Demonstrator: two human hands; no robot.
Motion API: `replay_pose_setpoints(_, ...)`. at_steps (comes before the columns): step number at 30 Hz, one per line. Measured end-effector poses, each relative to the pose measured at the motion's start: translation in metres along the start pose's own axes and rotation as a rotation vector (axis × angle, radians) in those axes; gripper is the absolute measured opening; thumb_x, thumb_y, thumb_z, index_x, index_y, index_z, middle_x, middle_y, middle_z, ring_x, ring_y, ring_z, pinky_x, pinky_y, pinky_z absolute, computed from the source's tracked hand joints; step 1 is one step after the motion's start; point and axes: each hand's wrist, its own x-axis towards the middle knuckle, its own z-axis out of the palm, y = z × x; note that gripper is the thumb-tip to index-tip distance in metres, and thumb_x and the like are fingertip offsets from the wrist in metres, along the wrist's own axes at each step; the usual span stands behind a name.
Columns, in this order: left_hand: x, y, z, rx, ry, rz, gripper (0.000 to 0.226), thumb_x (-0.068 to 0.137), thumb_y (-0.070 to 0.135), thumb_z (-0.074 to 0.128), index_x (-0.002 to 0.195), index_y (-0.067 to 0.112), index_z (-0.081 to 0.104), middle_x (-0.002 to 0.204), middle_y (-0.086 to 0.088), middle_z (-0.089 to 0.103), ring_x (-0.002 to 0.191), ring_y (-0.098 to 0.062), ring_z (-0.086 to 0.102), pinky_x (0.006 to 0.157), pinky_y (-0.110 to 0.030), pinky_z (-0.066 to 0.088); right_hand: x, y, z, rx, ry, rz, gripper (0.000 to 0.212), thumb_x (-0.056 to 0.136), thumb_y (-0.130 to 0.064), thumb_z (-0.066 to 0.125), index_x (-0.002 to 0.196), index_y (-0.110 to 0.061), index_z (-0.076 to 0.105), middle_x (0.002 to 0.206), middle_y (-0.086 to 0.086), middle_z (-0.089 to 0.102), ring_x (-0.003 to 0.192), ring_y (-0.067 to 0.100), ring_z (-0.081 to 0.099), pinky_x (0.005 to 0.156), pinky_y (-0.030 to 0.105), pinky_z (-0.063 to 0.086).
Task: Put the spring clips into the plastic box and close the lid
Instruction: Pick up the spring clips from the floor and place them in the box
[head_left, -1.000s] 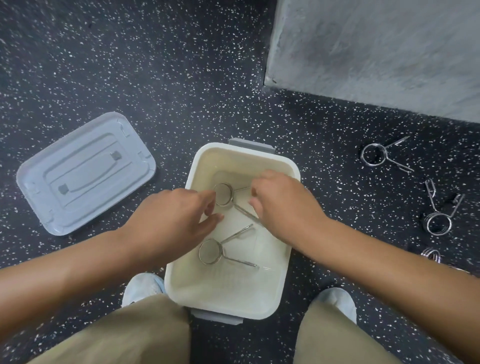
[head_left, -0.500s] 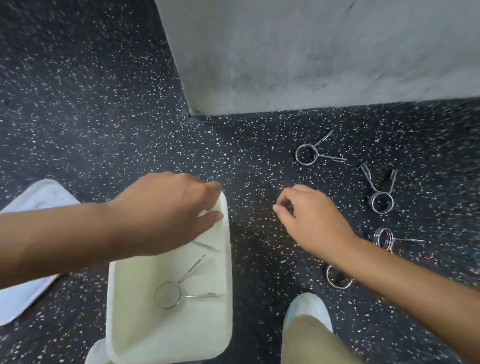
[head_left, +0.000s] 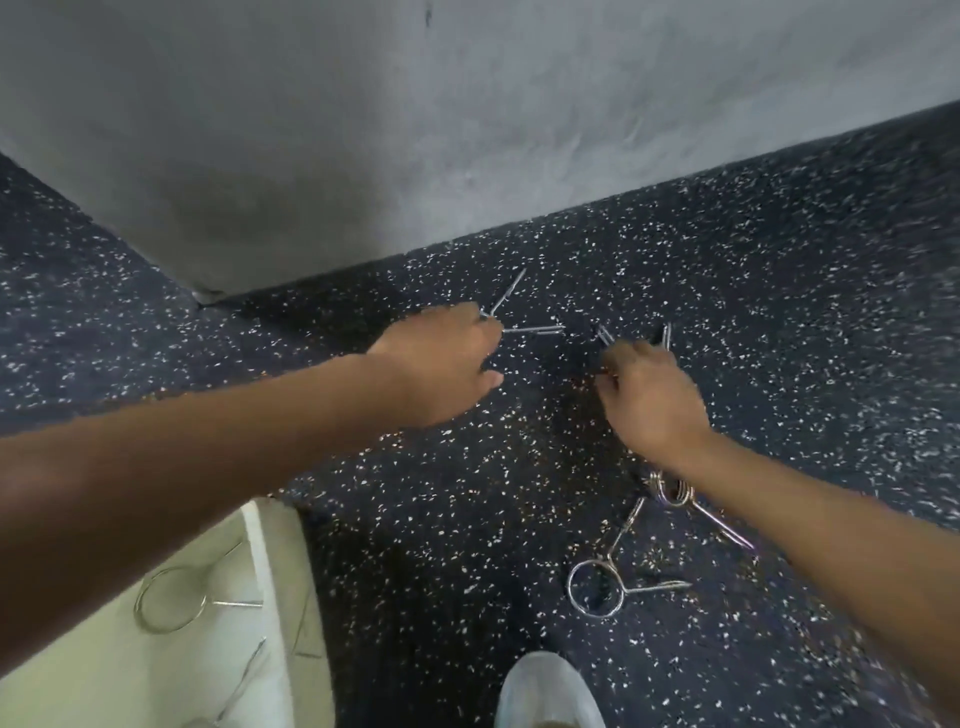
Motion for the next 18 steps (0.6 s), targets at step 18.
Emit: replay_pose_setpoints(18,0.100,0.015,0.058,0.139,0.056,-0.088,0.012,0.099,0.019,0.057,0.110,0.014,0.059,0.104,-0.006,0.066,0.123,-0.031,0.040,0.096,-0.041,0.036,0.073,0.038,0.017,0.132,-0.099,0.349,0.081,0.085,-0.053,0.069,0.145,-0.013,0.032,0.147,0.017,0.033,0.137,0.039,0.028,0.109,0.051,0.035)
